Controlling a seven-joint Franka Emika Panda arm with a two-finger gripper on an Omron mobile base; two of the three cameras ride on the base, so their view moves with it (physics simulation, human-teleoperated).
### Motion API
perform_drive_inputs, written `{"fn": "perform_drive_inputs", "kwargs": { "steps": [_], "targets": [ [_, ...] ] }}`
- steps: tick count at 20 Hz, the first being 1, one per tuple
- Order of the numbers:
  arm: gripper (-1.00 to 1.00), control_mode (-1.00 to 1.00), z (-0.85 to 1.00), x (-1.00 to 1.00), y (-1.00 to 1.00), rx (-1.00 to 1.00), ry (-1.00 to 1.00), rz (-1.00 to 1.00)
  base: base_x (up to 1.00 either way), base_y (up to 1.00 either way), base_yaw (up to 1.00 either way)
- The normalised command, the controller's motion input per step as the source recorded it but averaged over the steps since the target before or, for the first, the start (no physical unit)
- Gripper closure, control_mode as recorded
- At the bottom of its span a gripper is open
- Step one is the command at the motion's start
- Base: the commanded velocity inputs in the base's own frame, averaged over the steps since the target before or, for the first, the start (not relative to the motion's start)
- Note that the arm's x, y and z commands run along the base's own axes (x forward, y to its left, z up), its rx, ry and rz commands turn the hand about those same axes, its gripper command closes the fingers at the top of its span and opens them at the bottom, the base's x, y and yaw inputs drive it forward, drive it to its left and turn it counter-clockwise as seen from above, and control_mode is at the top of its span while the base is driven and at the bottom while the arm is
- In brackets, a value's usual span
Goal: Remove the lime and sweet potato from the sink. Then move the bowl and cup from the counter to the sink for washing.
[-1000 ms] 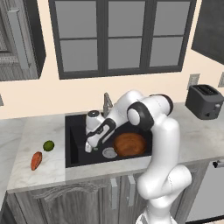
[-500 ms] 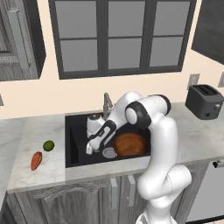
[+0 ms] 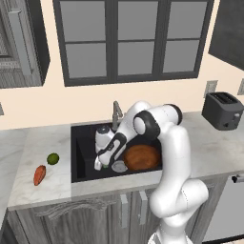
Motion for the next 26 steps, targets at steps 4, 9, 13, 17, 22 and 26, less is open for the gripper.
{"fn": "perform_drive_inputs", "kwargs": {
  "steps": [4, 9, 13, 17, 22, 26],
  "targets": [
    [1.00, -1.00, -0.20, 0.07, -0.01, 0.00, 0.00, 0.00, 0.00, 0.00, 0.00],
    [1.00, -1.00, -0.19, 0.09, 0.00, 0.00, 0.00, -0.01, 0.00, 0.00, 0.00],
    [1.00, -1.00, -0.18, 0.10, 0.00, 0.00, 0.00, -0.02, 0.00, 0.00, 0.00],
    [1.00, -1.00, -0.16, 0.09, 0.00, 0.00, 0.00, -0.02, 0.00, 0.00, 0.00],
    [1.00, -1.00, -0.16, 0.10, 0.00, 0.00, 0.00, -0.02, 0.00, 0.00, 0.00],
    [1.00, -1.00, -0.16, 0.10, 0.00, 0.00, 0.00, -0.01, 0.00, 0.00, 0.00]
  ]
}}
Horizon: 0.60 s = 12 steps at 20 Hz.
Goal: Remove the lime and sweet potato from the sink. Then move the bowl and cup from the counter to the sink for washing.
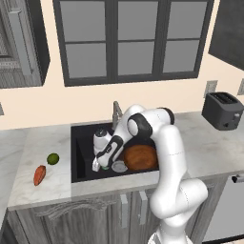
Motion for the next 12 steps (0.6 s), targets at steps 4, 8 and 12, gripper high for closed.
{"fn": "perform_drive_inputs", "kwargs": {
  "steps": [4, 8, 12],
  "targets": [
    [1.00, -1.00, -0.16, 0.03, 0.00, 0.00, 0.00, -0.02, 0.00, 0.00, 0.00],
    [1.00, -1.00, -0.18, 0.00, 0.00, 0.00, 0.00, -0.03, 0.00, 0.00, 0.00],
    [1.00, -1.00, -0.19, 0.00, -0.06, 0.00, 0.00, -0.07, 0.00, 0.00, 0.00]
  ]
}}
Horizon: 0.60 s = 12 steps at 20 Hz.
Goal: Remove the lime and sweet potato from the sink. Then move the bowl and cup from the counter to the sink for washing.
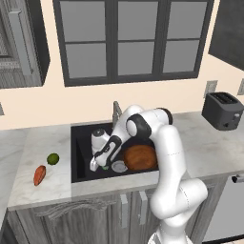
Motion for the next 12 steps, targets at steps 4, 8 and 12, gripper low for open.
{"fn": "perform_drive_inputs", "kwargs": {
  "steps": [4, 8, 12],
  "targets": [
    [1.00, -1.00, -0.17, 0.00, -0.14, 0.00, 0.00, -0.08, 0.00, 0.00, 0.00],
    [1.00, -1.00, -0.14, 0.00, -0.14, 0.00, 0.00, -0.08, 0.00, 0.00, 0.00],
    [1.00, -1.00, -0.14, 0.00, -0.12, 0.00, 0.00, -0.07, 0.00, 0.00, 0.00]
  ]
}}
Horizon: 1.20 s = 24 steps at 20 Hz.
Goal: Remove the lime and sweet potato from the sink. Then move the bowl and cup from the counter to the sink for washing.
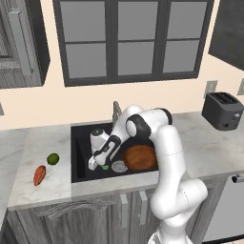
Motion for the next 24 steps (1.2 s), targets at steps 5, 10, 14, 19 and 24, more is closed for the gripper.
{"fn": "perform_drive_inputs", "kwargs": {
  "steps": [5, 10, 14, 19, 24],
  "targets": [
    [1.00, -1.00, -0.15, -0.01, -0.09, 0.00, 0.00, -0.07, 0.00, 0.00, 0.00],
    [-1.00, -1.00, -0.16, -0.06, -0.13, 0.00, 0.00, -0.07, 0.00, 0.00, 0.00],
    [-1.00, -1.00, -0.17, -0.06, -0.23, -0.01, 0.00, -0.05, 0.00, 0.00, 0.00],
    [-1.00, -1.00, -0.08, -0.08, -0.24, -0.02, 0.00, -0.04, 0.00, 0.00, 0.00],
    [-1.00, -1.00, 0.01, -0.10, -0.08, 0.00, -0.01, -0.02, 0.00, 0.00, 0.00]
  ]
}}
